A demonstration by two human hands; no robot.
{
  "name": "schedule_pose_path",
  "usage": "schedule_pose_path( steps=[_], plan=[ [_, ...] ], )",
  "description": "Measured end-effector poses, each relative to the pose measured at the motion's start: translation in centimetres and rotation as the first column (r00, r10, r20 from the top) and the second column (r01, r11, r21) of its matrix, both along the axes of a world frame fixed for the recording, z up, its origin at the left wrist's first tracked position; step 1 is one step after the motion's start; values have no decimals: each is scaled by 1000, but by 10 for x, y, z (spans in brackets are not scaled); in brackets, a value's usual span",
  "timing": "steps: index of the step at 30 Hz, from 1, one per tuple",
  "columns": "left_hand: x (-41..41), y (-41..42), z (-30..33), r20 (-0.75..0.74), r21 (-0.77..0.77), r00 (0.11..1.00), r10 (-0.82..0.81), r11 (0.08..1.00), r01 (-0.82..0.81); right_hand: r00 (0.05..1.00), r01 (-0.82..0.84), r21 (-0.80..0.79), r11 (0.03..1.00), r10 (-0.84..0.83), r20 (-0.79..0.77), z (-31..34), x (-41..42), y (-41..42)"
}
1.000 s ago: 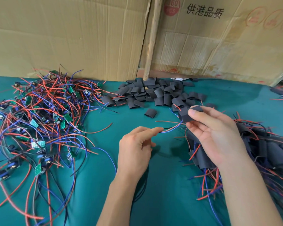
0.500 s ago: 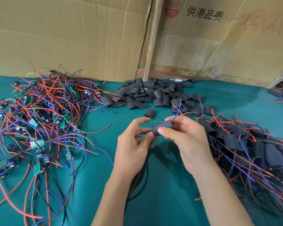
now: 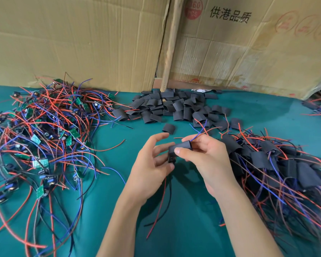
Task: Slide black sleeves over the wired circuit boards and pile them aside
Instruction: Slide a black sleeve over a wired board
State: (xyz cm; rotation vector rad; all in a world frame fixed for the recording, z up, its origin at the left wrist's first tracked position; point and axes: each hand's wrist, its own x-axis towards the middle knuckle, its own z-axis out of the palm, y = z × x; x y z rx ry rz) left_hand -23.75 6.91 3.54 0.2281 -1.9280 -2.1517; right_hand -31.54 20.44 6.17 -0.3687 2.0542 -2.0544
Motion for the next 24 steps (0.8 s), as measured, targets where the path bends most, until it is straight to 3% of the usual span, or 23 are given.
schedule_pose_path(
  steps=[9,13,17,24],
  plan=[
    [-2,-1,-3,38,-26,991,131,991,-131,999,27,-46,999,-25,45,3,-6,9],
    [-1,-2,0,0,-28,990,144,989,-144,998,42,-69,997,-38,53,4,-7,10],
    [1,-3,3,-51,79,992,119,990,-114,997,32,-95,995,-25,73,8,-6,13],
    [1,-5,4,-39,73,991,131,989,-128,990,-46,-141,989,64,122,14,-3,15]
  ],
)
